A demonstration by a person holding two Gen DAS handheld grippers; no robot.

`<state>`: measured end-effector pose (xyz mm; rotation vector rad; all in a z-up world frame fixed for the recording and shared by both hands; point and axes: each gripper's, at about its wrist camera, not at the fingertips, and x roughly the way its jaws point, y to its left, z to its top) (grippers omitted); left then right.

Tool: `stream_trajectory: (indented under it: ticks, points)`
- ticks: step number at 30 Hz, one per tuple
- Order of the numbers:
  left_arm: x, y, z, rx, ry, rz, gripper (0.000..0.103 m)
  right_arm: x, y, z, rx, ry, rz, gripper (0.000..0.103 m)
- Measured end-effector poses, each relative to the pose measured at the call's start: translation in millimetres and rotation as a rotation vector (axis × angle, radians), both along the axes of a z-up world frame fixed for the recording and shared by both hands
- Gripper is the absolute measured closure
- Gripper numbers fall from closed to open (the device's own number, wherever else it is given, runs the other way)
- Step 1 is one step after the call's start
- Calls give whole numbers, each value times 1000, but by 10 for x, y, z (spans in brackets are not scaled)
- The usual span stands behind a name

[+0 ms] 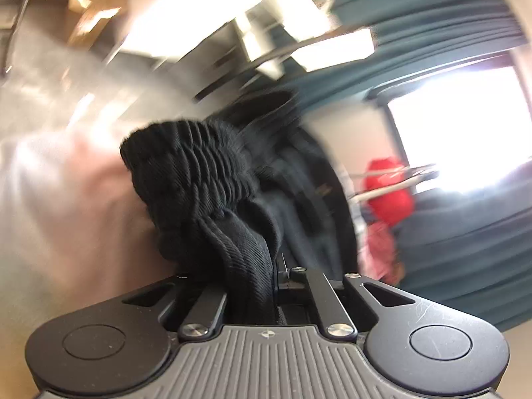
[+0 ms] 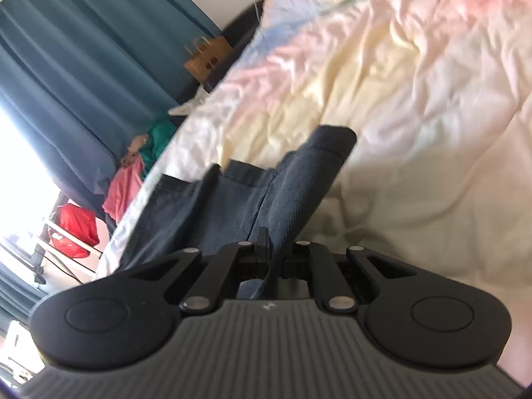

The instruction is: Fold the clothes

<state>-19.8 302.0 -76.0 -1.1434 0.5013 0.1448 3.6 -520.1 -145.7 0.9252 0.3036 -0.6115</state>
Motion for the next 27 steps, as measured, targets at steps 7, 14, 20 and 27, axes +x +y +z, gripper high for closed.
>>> stream_trajectory:
  ticks: [7, 14, 20, 27]
  points:
    - [-268, 12, 188, -10, -146, 57, 99, -161, 86, 319, -73, -32, 1, 96]
    - [58, 40, 596, 56, -192, 42, 99, 99, 47, 757, -98, -50, 37, 96]
    - [1149, -34, 1179, 185, -190, 15, 99, 1184, 26, 1071, -166, -20, 63, 96]
    - [2887, -140, 1250, 274, -84, 21, 99, 2589, 127, 1148, -257, 77, 81, 96]
